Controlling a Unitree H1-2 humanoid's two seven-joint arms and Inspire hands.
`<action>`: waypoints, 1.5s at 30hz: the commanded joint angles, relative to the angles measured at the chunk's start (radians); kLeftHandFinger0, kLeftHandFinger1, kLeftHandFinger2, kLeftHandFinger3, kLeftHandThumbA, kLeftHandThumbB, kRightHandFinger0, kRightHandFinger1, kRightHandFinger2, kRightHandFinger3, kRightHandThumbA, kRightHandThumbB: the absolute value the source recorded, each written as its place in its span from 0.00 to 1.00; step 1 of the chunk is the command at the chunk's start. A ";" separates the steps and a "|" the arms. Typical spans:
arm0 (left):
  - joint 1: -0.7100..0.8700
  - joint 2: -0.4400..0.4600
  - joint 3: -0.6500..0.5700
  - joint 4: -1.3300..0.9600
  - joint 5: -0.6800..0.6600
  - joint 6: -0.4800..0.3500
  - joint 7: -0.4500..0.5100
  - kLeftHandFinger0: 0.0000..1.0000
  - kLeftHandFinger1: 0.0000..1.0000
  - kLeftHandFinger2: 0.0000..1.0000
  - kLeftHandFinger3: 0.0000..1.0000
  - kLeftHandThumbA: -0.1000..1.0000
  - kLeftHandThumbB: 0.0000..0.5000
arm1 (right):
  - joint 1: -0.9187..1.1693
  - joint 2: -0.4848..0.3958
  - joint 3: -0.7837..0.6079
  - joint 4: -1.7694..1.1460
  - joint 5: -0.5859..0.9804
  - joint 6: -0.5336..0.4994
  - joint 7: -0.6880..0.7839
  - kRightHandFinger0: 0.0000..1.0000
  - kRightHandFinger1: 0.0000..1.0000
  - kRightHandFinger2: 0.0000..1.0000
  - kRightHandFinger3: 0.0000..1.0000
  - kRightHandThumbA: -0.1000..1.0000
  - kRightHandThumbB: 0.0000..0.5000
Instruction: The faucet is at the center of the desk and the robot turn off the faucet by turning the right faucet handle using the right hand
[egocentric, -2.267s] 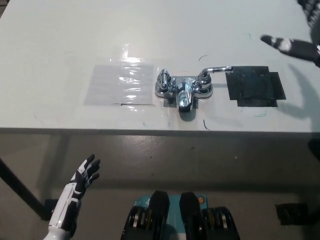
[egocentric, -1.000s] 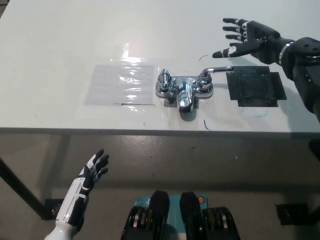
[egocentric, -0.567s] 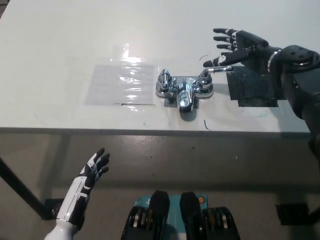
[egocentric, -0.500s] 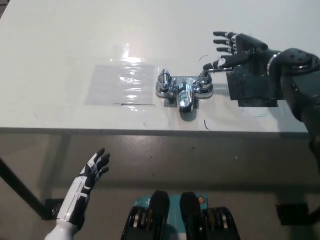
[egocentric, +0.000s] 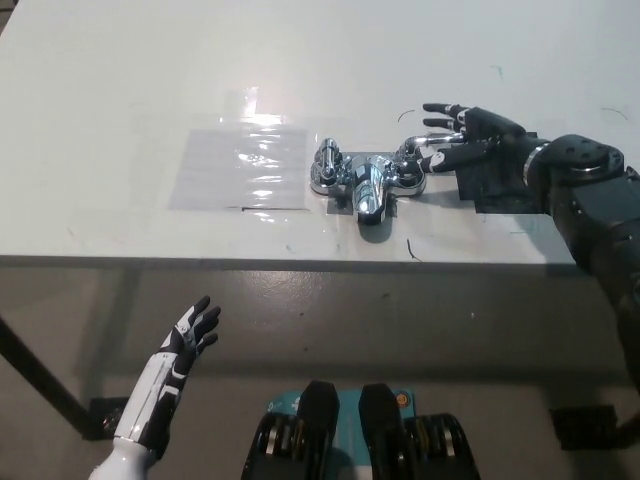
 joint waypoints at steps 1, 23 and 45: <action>-0.014 0.013 0.005 -0.014 0.011 -0.019 -0.003 1.00 1.00 1.00 1.00 0.96 0.58 | -0.042 0.003 -0.007 -0.009 -0.006 -0.025 0.008 1.00 1.00 1.00 1.00 1.00 0.85; 0.014 0.018 0.002 -0.010 0.023 -0.032 -0.005 1.00 1.00 1.00 1.00 0.95 0.59 | -0.023 0.064 -0.089 -0.103 0.063 -0.058 0.227 1.00 1.00 1.00 1.00 1.00 0.87; 0.001 0.023 0.013 -0.016 -0.001 -0.023 -0.009 1.00 1.00 1.00 1.00 0.96 0.62 | 0.042 0.135 -0.006 -0.310 0.025 0.003 0.244 1.00 1.00 1.00 1.00 1.00 0.83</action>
